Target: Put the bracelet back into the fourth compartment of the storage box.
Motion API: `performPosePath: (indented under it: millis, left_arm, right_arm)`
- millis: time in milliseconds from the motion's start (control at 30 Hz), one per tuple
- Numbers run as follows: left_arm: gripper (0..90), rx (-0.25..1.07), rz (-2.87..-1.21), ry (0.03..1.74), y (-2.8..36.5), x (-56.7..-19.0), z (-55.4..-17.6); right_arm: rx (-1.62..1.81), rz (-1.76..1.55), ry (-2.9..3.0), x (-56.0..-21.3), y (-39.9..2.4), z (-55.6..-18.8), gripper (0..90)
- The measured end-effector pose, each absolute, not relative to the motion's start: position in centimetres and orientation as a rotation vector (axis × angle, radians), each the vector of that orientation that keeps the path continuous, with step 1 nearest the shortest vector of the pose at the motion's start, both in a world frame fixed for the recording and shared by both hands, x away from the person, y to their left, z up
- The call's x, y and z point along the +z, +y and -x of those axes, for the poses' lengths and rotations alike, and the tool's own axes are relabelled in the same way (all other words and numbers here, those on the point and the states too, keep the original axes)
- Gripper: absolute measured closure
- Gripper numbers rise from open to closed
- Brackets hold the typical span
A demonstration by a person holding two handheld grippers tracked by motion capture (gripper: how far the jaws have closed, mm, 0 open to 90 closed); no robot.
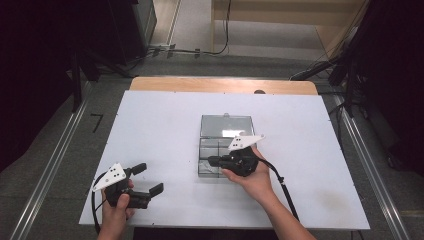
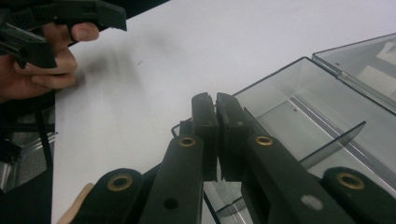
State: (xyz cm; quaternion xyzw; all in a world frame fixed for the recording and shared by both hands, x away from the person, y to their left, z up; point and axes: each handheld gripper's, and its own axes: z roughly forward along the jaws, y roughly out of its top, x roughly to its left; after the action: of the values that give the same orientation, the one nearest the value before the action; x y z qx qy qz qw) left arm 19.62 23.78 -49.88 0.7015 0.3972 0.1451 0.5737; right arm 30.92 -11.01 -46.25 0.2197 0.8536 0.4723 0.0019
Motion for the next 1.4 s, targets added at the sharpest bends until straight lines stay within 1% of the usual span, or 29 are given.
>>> performPosePath:
  millis: [500, 767, 967, 1000, 1033, 1100, 1233, 1400]
  left_arm:
    - [0.0, 0.34, -1.642, 0.931, 23.7, -49.9, -19.6]
    - [0.0, 0.339, -1.642, 0.933, 23.8, -49.9, -19.6]
    - [0.0, 0.339, -1.641, 0.933, 23.7, -49.9, -19.6]
    - [0.0, 0.339, -1.64, 0.934, 23.7, -49.9, -19.6]
    - [0.0, 0.339, -1.64, 0.933, 23.8, -49.9, -19.6]
    - [0.0, 0.338, -1.639, 0.934, 23.7, -49.9, -19.6]
    - [0.0, 0.34, -1.637, 0.936, 23.7, -49.9, -19.6]
    - [0.0, 0.341, -1.635, 0.938, 23.7, -50.0, -19.6]
  right_arm:
    - [1.366, -0.804, 2.635, -46.9, -11.3, -31.3, 84.1]
    - [1.346, -0.87, 2.633, -46.8, -11.7, -31.7, 61.9]
    - [1.364, -0.857, 2.626, -46.3, -12.3, -31.7, 45.0]
    - [1.365, -0.853, 2.627, -46.3, -12.5, -31.7, 39.0]
    - [1.367, -0.852, 2.63, -46.2, -12.6, -31.7, 35.4]
    - [1.385, -0.843, 2.625, -46.0, -12.9, -31.7, 30.4]
    - [1.425, -0.841, 2.593, -45.3, -13.6, -31.7, 17.7]
    - [1.464, -0.846, 2.578, -44.9, -14.5, -31.9, 10.1]
